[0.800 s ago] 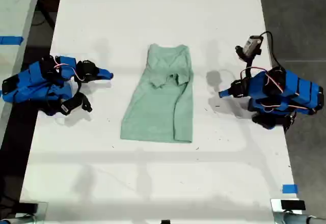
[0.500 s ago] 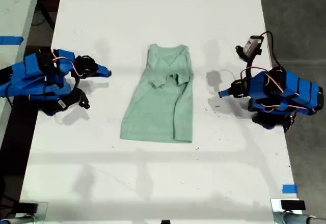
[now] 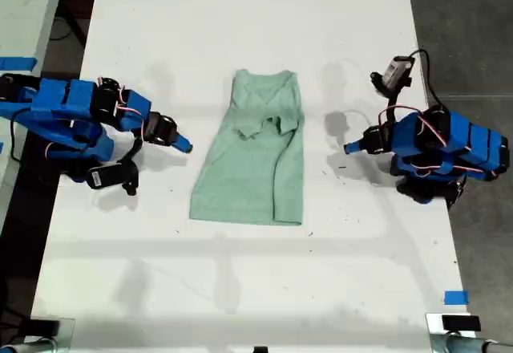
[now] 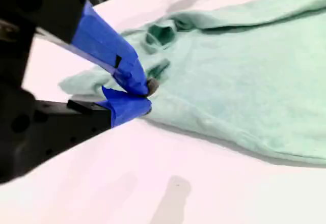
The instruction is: Fold t shirt
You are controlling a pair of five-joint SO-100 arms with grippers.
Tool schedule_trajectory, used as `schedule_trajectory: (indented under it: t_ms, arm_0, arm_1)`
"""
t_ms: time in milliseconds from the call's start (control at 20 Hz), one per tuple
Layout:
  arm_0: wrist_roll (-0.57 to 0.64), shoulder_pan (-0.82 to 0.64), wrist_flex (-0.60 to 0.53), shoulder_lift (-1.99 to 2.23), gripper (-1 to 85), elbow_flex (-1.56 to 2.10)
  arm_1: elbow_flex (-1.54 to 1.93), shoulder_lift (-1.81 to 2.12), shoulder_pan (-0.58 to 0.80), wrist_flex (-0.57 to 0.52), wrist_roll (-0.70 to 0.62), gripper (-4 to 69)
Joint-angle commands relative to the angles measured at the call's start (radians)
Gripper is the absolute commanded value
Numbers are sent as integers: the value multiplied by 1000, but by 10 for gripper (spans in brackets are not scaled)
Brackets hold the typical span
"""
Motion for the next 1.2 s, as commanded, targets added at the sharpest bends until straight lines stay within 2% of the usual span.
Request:
schedule_trajectory:
  t_ms: [0,150,300,400,700,800,950,1000,1050,1150]
  arm_0:
    - [-35,156,-15,-150,131,-178]
    - [-167,265,14,-291,214,-245]
    - [-256,261,-14,-354,227,-221]
    - [-284,235,-25,-422,229,-218]
    - [-258,141,-133,-552,231,-216]
    - [-256,115,-133,-578,223,-216]
    - [-264,94,-144,-666,192,-218]
    - [-272,87,-156,-707,156,-218]
    - [-290,86,-170,-732,10,-219]
    - [-282,112,-222,-744,-1,-247]
  arm_1:
    - [-3,14,-6,-5,-8,15]
    - [-3,25,-18,-3,-6,15]
    - [0,38,-21,-2,-8,15]
    - [2,49,-31,0,-3,15]
    - [3,57,-38,0,-3,15]
    - [3,58,-40,0,-3,15]
    - [3,60,-48,2,-2,15]
    - [3,63,-48,2,-2,15]
    - [5,66,-48,2,-2,15]
    - [5,69,-48,2,-2,15]
